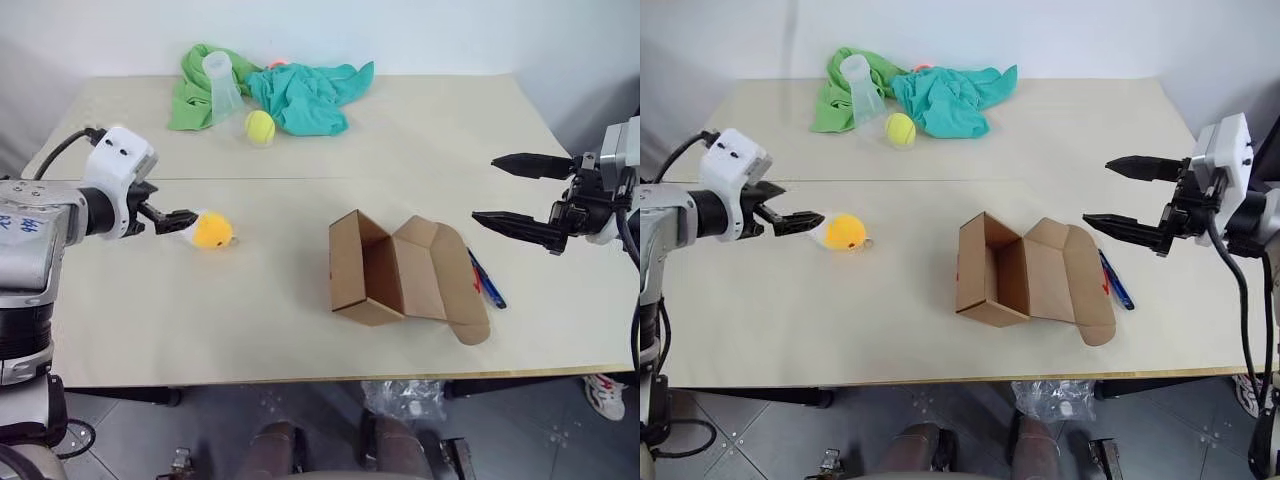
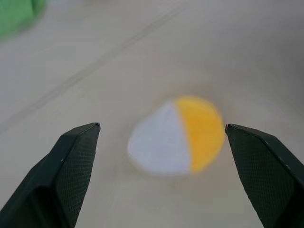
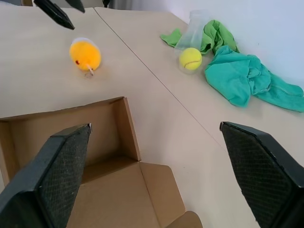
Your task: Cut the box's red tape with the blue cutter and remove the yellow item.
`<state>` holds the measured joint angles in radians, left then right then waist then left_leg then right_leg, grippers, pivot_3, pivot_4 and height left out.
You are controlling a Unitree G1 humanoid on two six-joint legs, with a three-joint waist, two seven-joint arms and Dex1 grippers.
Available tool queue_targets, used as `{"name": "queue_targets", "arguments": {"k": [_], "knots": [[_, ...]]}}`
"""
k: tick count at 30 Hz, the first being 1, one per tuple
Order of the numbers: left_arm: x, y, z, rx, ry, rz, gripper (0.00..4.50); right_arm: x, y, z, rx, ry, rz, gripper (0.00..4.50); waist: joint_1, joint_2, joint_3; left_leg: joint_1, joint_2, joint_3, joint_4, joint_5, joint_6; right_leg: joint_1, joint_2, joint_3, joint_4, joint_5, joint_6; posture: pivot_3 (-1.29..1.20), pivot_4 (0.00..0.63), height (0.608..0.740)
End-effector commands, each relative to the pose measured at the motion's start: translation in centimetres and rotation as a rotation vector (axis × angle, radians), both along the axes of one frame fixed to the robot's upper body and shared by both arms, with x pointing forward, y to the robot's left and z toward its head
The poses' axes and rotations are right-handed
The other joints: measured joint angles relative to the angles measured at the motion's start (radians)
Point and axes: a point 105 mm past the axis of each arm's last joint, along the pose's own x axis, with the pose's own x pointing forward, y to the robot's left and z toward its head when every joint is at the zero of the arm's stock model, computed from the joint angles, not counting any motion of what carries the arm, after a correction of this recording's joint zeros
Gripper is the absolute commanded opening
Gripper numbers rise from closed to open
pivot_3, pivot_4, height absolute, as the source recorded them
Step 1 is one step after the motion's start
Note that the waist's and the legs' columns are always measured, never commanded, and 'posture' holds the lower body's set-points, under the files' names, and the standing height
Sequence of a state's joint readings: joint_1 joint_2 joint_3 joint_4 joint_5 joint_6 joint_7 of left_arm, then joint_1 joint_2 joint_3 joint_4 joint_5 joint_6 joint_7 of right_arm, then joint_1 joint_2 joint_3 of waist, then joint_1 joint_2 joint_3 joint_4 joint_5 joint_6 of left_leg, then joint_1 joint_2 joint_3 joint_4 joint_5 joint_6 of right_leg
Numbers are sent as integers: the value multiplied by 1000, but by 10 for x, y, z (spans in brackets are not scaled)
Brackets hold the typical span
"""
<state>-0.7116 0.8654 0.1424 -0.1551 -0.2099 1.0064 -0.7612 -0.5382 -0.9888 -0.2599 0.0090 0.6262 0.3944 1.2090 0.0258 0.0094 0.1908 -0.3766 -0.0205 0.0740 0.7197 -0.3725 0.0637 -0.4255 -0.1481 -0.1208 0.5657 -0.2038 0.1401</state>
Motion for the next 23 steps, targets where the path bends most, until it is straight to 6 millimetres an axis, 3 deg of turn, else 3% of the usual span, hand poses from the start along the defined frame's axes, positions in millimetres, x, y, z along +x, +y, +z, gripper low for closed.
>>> {"name": "queue_targets", "arguments": {"k": [1,3,5,7,11,13,15,18,23], "knots": [[-16,-43,11,-70,-167,-279,4472,-4,-23,6,-27,-35,-107,4500,-1,0,0,0,0,0,0,0,0,0,0,0,0,0,0,0,150,740],[-30,-64,-3,-127,-201,-424,4472,-8,-43,-3,-42,-12,-189,4500,-1,1,0,1,-1,0,-1,0,0,0,-1,0,0,0,0,0,150,740],[-36,-71,-15,-169,-204,-467,4472,-15,-59,-11,-51,13,-251,4500,-1,1,0,1,-1,1,-2,0,0,0,-1,0,0,0,0,0,150,740],[-40,-72,-24,-224,-205,-475,4472,-23,-75,-22,-60,47,-313,4500,-2,1,0,1,0,2,-3,0,0,0,0,0,0,0,0,0,150,740],[-52,-69,-64,-226,-78,-509,4472,-41,-109,-41,33,88,-481,4500,-3,2,-1,7,1,8,-3,0,-1,1,1,5,1,0,0,0,150,740],[-63,-62,-84,-248,6,-544,4472,-56,-121,-63,42,121,-536,4500,-4,2,-1,9,2,11,-3,0,-1,2,1,7,1,0,0,0,150,740],[-73,-53,-104,-237,69,-562,4472,-72,-124,-88,38,198,-559,4500,-4,2,-2,11,3,12,-3,-2,-3,2,1,8,2,0,-1,0,150,740],[-82,-48,-118,-229,117,-602,4472,-86,-120,-118,-28,271,-547,4500,-4,4,-2,11,3,15,-3,-4,-6,-1,0,11,3,0,-1,0,150,740],[-85,-45,-129,-212,150,-629,4472,-84,-116,-125,-22,247,-559,4500,-6,6,-3,12,2,19,-3,-5,-4,-2,-2,15,3,1,-2,0,150,740]]}}
